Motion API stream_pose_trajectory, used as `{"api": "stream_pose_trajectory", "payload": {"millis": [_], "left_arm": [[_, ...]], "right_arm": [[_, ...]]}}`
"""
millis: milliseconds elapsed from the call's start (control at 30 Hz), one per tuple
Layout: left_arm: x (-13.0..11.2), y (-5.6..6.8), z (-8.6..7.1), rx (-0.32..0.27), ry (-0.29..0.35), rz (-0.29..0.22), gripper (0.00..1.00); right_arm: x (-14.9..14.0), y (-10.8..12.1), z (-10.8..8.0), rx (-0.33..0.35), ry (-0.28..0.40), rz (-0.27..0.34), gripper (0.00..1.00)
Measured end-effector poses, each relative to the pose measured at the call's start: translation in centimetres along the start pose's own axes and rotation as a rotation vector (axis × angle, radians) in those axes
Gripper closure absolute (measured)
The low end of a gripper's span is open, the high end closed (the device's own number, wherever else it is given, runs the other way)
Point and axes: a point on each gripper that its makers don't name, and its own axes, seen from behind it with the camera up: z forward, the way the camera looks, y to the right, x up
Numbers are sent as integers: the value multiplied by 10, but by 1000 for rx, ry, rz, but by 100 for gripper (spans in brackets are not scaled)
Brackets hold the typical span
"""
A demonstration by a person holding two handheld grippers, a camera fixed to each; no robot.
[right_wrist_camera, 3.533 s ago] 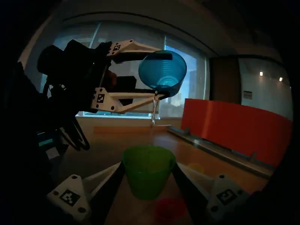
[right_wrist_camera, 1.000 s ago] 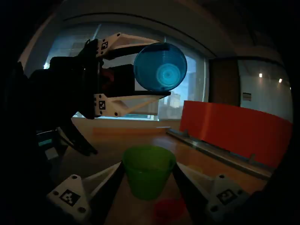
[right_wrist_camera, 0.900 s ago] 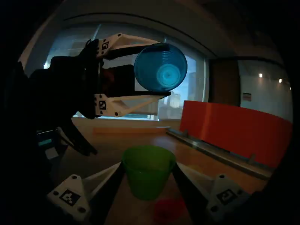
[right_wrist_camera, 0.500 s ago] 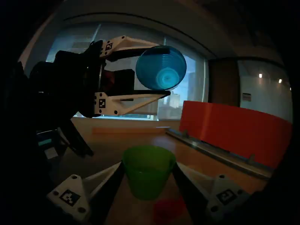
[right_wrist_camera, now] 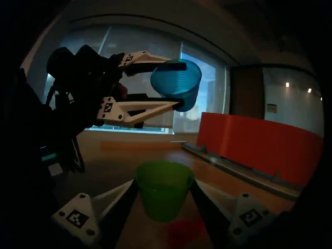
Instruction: Pour water
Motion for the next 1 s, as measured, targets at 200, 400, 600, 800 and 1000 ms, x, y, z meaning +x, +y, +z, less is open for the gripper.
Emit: {"api": "stream_pose_trajectory", "payload": {"millis": [200, 400, 600, 800, 1000], "left_arm": [[1, -2, -1, -9, 12, -149, 15], [-7, -7, -3, 0, -6, -306, 15], [-11, -5, -1, -23, -6, -526, 14], [-15, -10, -1, -31, -3, -689, 15], [-18, -9, 4, -51, -5, -879, 15]], "right_arm": [[1, 1, -1, -7, 1, -4, 10], [4, 2, -3, -14, 7, -5, 10], [9, 2, -4, -16, 17, -8, 11], [12, 3, -5, -22, 21, -14, 11], [15, 4, -8, -29, 30, -14, 10]]}}
